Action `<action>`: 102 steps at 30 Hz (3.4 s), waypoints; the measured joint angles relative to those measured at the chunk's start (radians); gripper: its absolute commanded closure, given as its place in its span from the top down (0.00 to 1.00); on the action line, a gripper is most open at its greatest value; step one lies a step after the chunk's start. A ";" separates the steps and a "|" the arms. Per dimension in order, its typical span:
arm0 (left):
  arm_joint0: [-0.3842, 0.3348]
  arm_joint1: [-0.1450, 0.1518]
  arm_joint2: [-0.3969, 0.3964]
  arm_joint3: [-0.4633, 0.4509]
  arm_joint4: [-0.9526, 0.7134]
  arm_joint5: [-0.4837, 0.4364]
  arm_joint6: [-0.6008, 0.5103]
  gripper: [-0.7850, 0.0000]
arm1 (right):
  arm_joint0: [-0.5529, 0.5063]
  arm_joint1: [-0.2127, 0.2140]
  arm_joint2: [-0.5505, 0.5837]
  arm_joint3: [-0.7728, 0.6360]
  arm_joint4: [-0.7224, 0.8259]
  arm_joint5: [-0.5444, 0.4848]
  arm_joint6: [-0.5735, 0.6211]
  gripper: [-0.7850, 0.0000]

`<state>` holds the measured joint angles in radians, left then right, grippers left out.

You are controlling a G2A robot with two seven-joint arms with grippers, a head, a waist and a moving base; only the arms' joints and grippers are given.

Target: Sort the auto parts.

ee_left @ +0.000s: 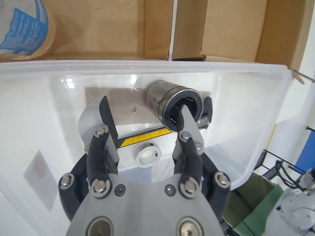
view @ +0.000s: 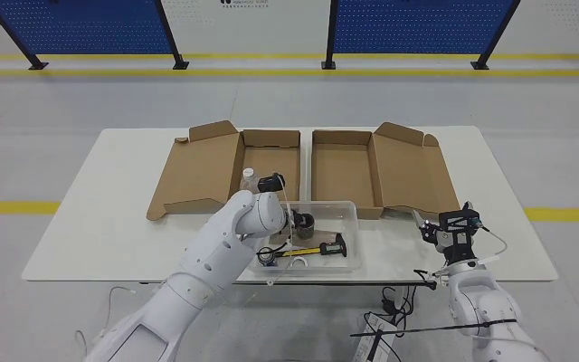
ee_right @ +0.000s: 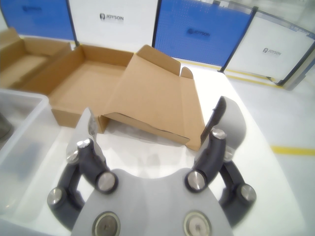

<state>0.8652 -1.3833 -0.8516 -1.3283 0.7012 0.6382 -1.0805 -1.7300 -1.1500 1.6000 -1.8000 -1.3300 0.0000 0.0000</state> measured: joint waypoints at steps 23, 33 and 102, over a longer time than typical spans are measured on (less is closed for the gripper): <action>-0.045 -0.033 0.051 0.075 -0.036 0.006 -0.004 0.53 | 0.000 0.000 0.000 0.000 0.000 0.000 0.000 1.00; -0.032 -0.037 0.034 0.065 -0.073 0.004 0.015 0.24 | 0.000 0.000 0.000 0.000 0.000 0.000 0.000 1.00; 0.230 0.112 -0.367 -0.406 -0.858 -0.430 -0.371 0.00 | 0.000 0.000 0.000 0.000 0.000 0.000 0.000 1.00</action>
<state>1.0950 -1.2714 -1.2189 -1.7338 -0.1567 0.2082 -1.4519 -1.7300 -1.1500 1.6000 -1.8000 -1.3300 0.0000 0.0000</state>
